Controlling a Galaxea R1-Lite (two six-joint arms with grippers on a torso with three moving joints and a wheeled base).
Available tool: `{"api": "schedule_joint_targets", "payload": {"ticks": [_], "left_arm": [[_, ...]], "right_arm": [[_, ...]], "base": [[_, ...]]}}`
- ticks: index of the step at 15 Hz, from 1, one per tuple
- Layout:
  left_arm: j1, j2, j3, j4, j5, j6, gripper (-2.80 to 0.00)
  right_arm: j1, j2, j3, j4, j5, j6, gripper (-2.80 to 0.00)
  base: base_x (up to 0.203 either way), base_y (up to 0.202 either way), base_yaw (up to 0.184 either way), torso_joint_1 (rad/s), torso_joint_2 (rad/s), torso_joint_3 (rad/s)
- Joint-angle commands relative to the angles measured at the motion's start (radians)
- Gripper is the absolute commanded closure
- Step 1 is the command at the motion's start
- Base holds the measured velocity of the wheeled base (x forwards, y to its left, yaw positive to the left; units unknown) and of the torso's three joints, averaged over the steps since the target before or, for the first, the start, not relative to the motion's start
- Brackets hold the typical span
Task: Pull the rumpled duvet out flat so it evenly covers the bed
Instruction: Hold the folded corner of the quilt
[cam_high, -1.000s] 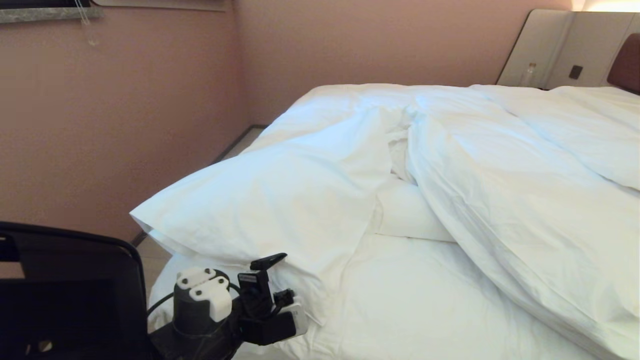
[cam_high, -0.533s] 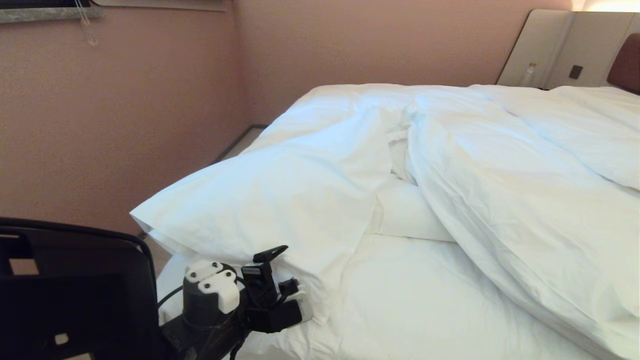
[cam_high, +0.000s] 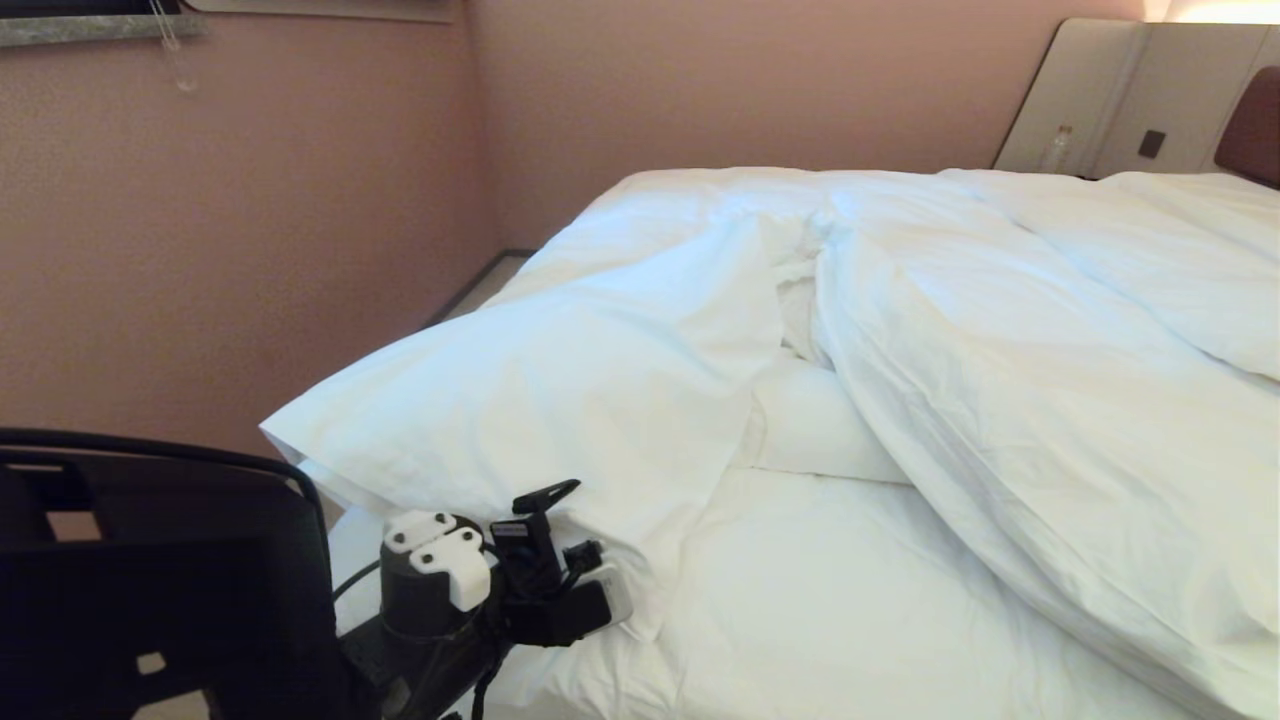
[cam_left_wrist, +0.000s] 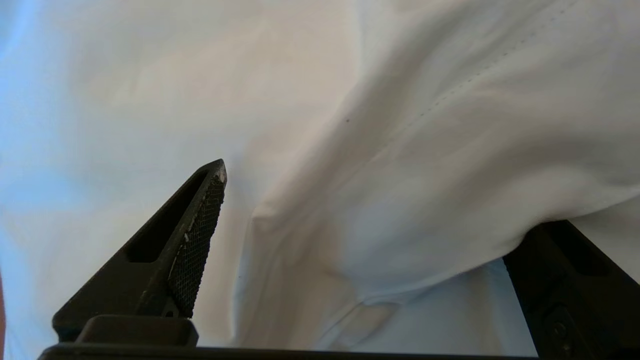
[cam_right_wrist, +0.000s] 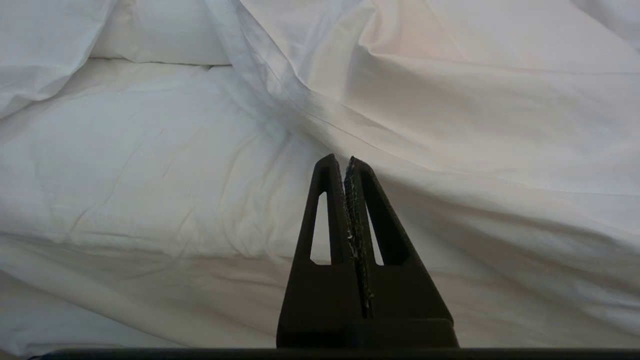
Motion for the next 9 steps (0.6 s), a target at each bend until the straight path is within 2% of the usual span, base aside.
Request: {"api": "schedule_joint_targets", "payload": {"ticks": [1, 5, 9], "left_arm": [[0.008, -0.012, -0.006, -0.048, 0.002, 0.006, -2.80], [0.035, -0.047, -0.021, -0.048, 0.025, 0.003, -2.80], [0.037, -0.012, -0.031, -0.048, 0.025, -0.001, -2.80]], "right_arm": [[0.000, 0.000, 0.000, 0.001, 0.000, 0.000, 0.00], [0.000, 0.000, 0.000, -0.001, 0.002, 0.000, 0.00], [0.000, 0.000, 0.000, 0.000, 0.002, 0.000, 0.00]], "base": [[0.000, 0.000, 0.000, 0.000, 0.00, 0.000], [0.000, 0.000, 0.000, 0.000, 0.00, 0.000], [0.000, 0.000, 0.000, 0.000, 0.00, 0.000]]}}
